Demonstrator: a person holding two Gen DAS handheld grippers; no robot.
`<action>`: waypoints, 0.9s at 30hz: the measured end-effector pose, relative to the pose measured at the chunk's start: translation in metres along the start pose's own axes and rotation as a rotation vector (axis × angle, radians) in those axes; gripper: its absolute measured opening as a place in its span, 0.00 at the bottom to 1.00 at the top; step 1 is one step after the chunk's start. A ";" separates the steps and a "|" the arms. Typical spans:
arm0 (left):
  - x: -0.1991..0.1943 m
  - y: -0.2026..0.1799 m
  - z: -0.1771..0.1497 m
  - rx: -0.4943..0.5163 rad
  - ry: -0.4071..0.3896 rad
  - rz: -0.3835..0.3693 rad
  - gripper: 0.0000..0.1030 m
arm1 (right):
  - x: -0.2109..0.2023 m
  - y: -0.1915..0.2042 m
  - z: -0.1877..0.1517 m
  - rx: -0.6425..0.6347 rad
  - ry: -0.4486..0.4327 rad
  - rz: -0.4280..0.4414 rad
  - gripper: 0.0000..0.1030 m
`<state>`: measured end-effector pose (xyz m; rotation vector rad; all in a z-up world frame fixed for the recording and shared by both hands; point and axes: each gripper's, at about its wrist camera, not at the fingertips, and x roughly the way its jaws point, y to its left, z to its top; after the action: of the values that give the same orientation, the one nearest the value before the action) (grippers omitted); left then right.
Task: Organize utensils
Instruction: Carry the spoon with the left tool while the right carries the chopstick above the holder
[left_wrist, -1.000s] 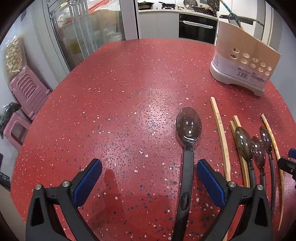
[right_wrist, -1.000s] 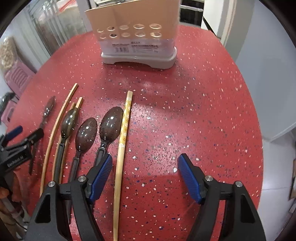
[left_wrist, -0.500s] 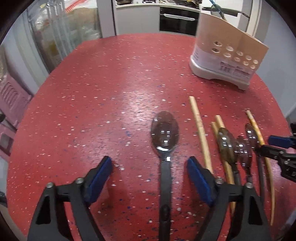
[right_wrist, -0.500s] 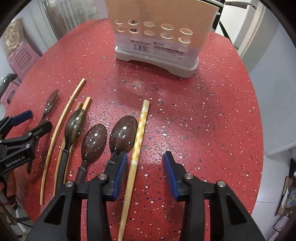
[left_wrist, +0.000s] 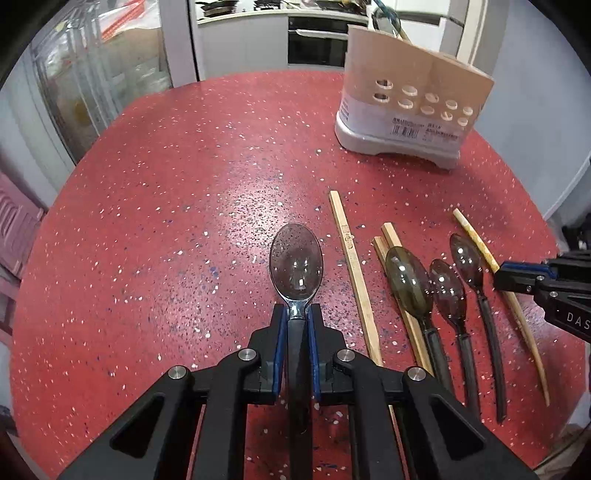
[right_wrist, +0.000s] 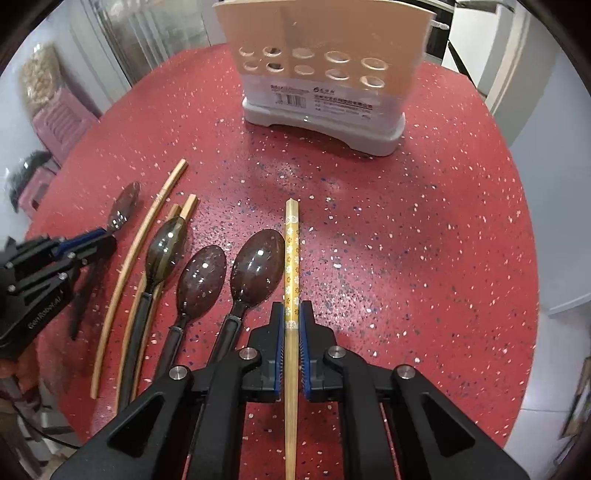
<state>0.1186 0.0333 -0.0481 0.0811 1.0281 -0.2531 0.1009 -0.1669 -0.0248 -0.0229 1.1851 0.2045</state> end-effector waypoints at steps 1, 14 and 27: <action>-0.003 0.001 -0.002 -0.007 -0.010 -0.001 0.36 | -0.002 -0.004 -0.002 0.005 -0.008 0.007 0.08; -0.059 0.010 0.017 -0.110 -0.181 -0.070 0.36 | -0.064 -0.032 0.003 0.075 -0.193 0.143 0.08; -0.102 0.001 0.066 -0.125 -0.323 -0.124 0.36 | -0.122 -0.043 0.042 0.076 -0.366 0.181 0.08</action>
<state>0.1240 0.0393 0.0731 -0.1337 0.7263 -0.3037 0.1028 -0.2219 0.0996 0.1818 0.8279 0.3086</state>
